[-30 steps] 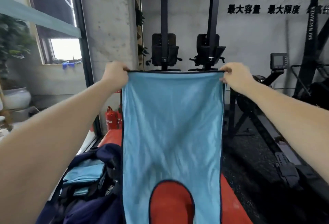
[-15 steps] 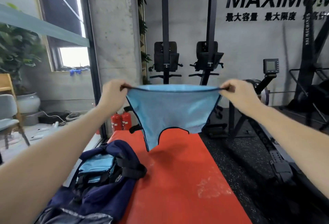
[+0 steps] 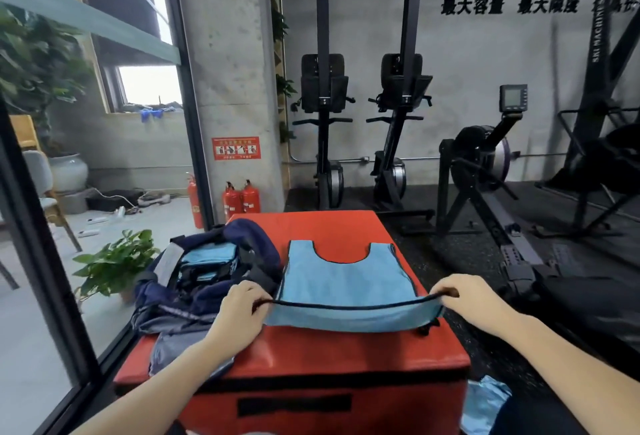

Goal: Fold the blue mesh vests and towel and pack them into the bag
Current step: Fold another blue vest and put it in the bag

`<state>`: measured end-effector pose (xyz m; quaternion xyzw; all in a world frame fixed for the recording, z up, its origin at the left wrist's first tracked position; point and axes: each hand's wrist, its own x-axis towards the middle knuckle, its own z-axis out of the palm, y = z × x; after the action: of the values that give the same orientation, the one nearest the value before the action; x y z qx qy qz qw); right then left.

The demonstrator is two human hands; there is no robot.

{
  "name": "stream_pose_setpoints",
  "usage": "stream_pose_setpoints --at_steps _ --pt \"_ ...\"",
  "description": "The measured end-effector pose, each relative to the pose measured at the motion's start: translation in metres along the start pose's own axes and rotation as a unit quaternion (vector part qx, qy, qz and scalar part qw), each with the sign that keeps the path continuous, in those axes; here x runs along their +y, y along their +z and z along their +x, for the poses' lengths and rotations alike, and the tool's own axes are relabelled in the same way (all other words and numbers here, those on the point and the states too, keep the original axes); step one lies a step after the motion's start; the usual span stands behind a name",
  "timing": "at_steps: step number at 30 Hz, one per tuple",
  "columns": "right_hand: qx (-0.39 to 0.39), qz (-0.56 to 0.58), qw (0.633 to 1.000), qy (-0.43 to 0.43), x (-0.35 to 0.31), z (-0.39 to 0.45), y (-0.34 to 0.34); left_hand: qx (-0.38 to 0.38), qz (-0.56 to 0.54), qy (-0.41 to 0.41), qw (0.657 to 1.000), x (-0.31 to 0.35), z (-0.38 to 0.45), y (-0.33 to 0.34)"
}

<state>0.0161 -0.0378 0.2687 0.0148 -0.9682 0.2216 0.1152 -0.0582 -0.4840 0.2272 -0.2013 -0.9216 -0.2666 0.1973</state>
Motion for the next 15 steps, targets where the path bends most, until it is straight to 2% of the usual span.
stream_pose_setpoints --at_steps 4,9,15 --pt "0.025 0.061 0.997 0.026 0.003 -0.022 -0.006 -0.014 -0.118 -0.086 0.989 0.023 -0.025 -0.003" --pt "0.06 0.15 0.984 0.074 0.009 -0.03 -0.011 -0.014 -0.183 -0.115 0.976 0.036 -0.035 -0.002" --pt "0.062 0.168 0.979 0.094 0.013 -0.011 -0.011 0.023 -0.253 -0.141 0.957 0.045 -0.008 -0.003"
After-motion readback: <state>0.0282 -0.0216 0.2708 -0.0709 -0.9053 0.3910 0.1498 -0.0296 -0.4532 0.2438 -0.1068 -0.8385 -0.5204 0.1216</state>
